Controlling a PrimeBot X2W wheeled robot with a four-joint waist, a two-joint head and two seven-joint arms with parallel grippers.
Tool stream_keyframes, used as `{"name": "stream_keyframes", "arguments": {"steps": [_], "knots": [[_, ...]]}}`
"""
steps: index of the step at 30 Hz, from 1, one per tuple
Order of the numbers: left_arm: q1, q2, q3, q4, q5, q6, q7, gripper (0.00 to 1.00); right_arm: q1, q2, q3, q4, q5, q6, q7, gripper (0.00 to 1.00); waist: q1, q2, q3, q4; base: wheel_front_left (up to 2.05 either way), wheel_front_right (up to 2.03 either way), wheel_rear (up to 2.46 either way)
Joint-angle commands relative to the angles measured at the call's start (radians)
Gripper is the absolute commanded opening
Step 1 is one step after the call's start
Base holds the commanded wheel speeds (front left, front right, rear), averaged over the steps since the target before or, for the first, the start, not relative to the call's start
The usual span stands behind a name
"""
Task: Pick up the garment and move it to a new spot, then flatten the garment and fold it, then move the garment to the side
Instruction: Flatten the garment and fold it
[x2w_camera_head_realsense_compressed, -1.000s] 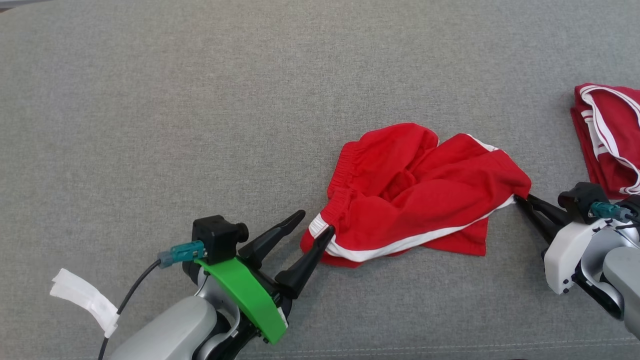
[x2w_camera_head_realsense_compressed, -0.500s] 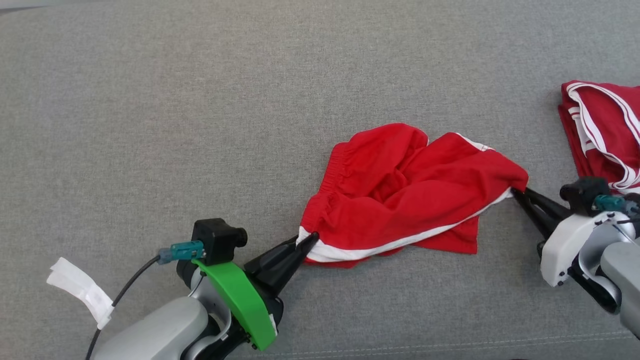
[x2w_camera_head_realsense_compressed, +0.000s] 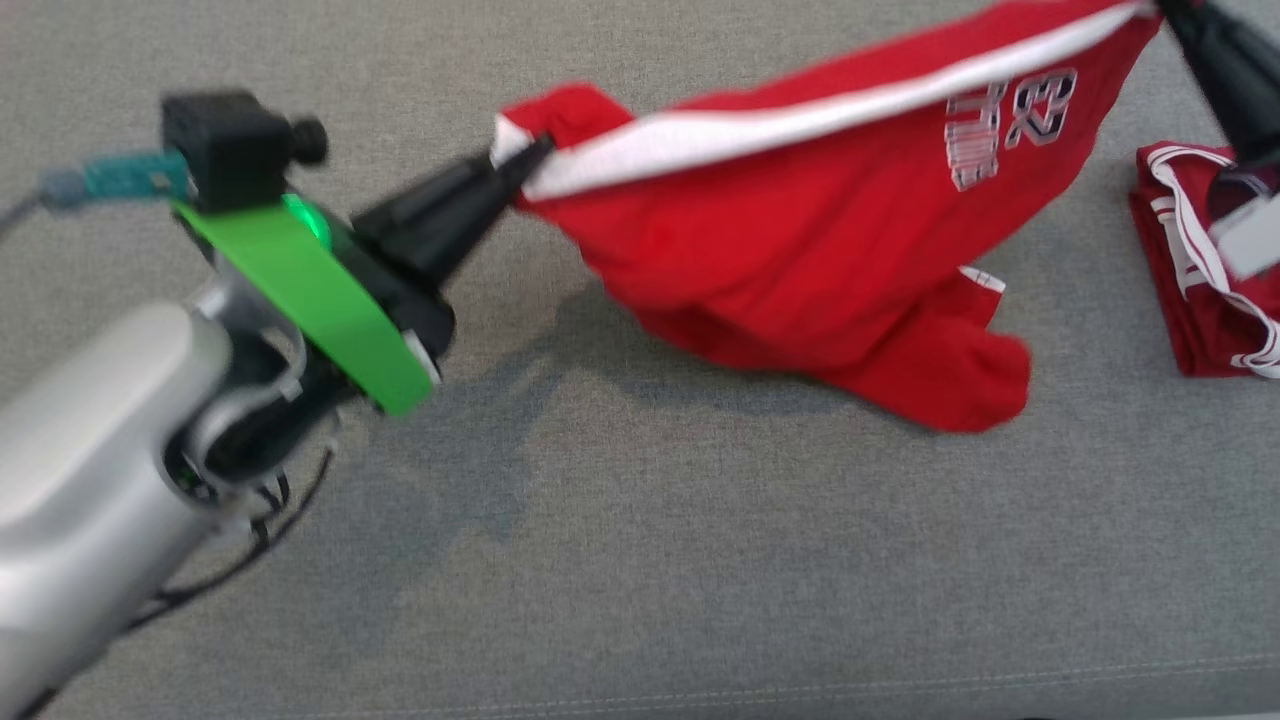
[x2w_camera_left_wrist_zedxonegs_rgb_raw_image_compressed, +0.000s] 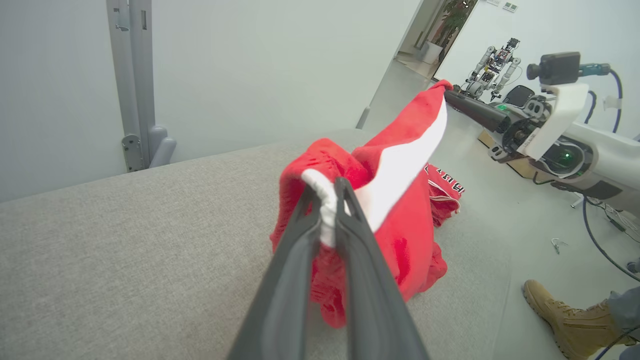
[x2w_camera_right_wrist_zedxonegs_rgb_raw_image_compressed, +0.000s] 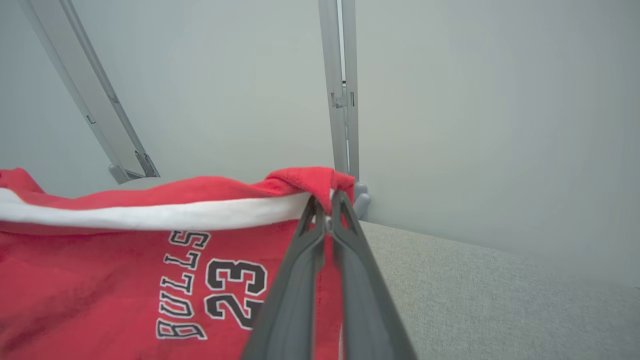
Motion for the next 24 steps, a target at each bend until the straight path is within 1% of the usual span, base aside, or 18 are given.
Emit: {"name": "stream_keyframes", "arguments": {"steps": [1,3,5,7,8,10,12,13,14,15,16,17,18,20,22,23,24], "knots": [[-0.053,0.0,0.021,0.023,-0.011,0.008,0.018,0.0,-0.046,0.012,-0.023,0.0,0.006,-0.002,0.014,0.0,0.0,0.0,0.05,0.007,0.0,0.0,0.0],[-0.154,-0.022,0.062,0.082,-0.028,0.022,0.049,0.0,-0.131,0.039,-0.061,0.025,-0.019,-0.002,0.05,0.0,0.0,0.0,0.089,0.008,0.0,0.0,0.0],[-0.259,-0.057,0.097,0.163,-0.024,0.038,0.062,0.0,-0.228,0.092,-0.099,0.081,-0.048,-0.002,0.078,0.0,0.0,0.0,0.13,0.012,0.0,0.0,0.0],[-0.356,-0.098,0.127,0.268,-0.004,0.057,0.051,0.0,-0.34,0.171,-0.15,0.17,-0.097,-0.002,0.071,0.0,0.0,0.0,0.168,0.01,0.0,0.0,0.0],[-0.4,-0.121,0.138,0.333,0.017,0.068,0.032,0.0,-0.392,0.22,-0.161,0.216,-0.13,-0.002,0.063,0.0,0.0,0.0,0.18,0.007,0.0,0.0,0.0],[-0.491,-0.166,0.161,0.448,0.06,0.09,-0.031,0.0,-0.512,0.313,-0.22,0.323,-0.207,-0.002,0.005,0.0,0.0,0.0,0.205,-0.002,0.0,0.0,0.0],[-0.583,-0.204,0.178,0.551,0.131,0.106,-0.134,0.0,-0.631,0.401,-0.281,0.407,-0.275,-0.002,-0.064,0.0,0.0,0.0,0.239,-0.008,0.0,0.0,0.0],[-0.611,-0.222,0.181,0.594,0.165,0.108,-0.19,0.0,-0.674,0.441,-0.308,0.434,-0.303,-0.002,-0.089,0.0,0.0,0.0,0.252,-0.009,0.0,0.0,0.0],[-0.632,-0.241,0.192,0.636,0.185,0.109,-0.225,0.0,-0.706,0.48,-0.335,0.458,-0.327,-0.002,-0.104,0.0,0.0,0.0,0.262,-0.011,0.0,0.0,0.0],[-0.647,-0.256,0.208,0.664,0.212,0.101,-0.247,0.0,-0.727,0.513,-0.358,0.471,-0.339,-0.002,-0.112,0.0,0.0,0.0,0.272,-0.013,0.0,0.0,0.0],[-0.654,-0.285,0.254,0.691,0.253,0.074,-0.262,0.0,-0.731,0.562,-0.386,0.47,-0.362,-0.002,-0.119,0.0,0.0,0.0,0.289,-0.015,0.0,0.0,0.0],[-0.639,-0.294,0.3,0.677,0.291,0.061,-0.264,0.0,-0.706,0.577,-0.386,0.453,-0.371,-0.002,-0.119,0.0,0.0,0.0,0.294,-0.017,0.0,0.0,0.0],[-0.639,-0.294,0.3,0.677,0.291,0.061,-0.264,0.0,-0.706,0.577,-0.386,0.453,-0.371,-0.002,-0.119,0.0,0.0,0.0,0.294,-0.017,0.0,0.0,0.0],[-0.525,-0.319,0.366,0.644,0.372,0.033,-0.261,0.0,-0.609,0.587,-0.368,0.403,-0.379,-0.002,-0.119,0.0,0.0,0.0,0.291,-0.018,0.0,0.0,0.0],[-0.398,-0.338,0.435,0.582,0.453,0.012,-0.261,0.0,-0.479,0.584,-0.353,0.331,-0.359,-0.002,-0.12,0.0,0.0,0.0,0.28,-0.02,0.0,0.0,0.0],[-0.33,-0.338,0.474,0.543,0.493,0.007,-0.261,0.0,-0.408,0.568,-0.347,0.287,-0.372,-0.001,-0.12,0.0,0.0,0.0,0.27,-0.022,0.0,0.0,0.0],[-0.248,-0.345,0.509,0.502,0.526,0.003,-0.263,0.0,-0.324,0.569,-0.357,0.247,-0.351,-0.001,-0.12,0.0,0.0,0.0,0.261,-0.023,0.0,0.0,0.0]]}}
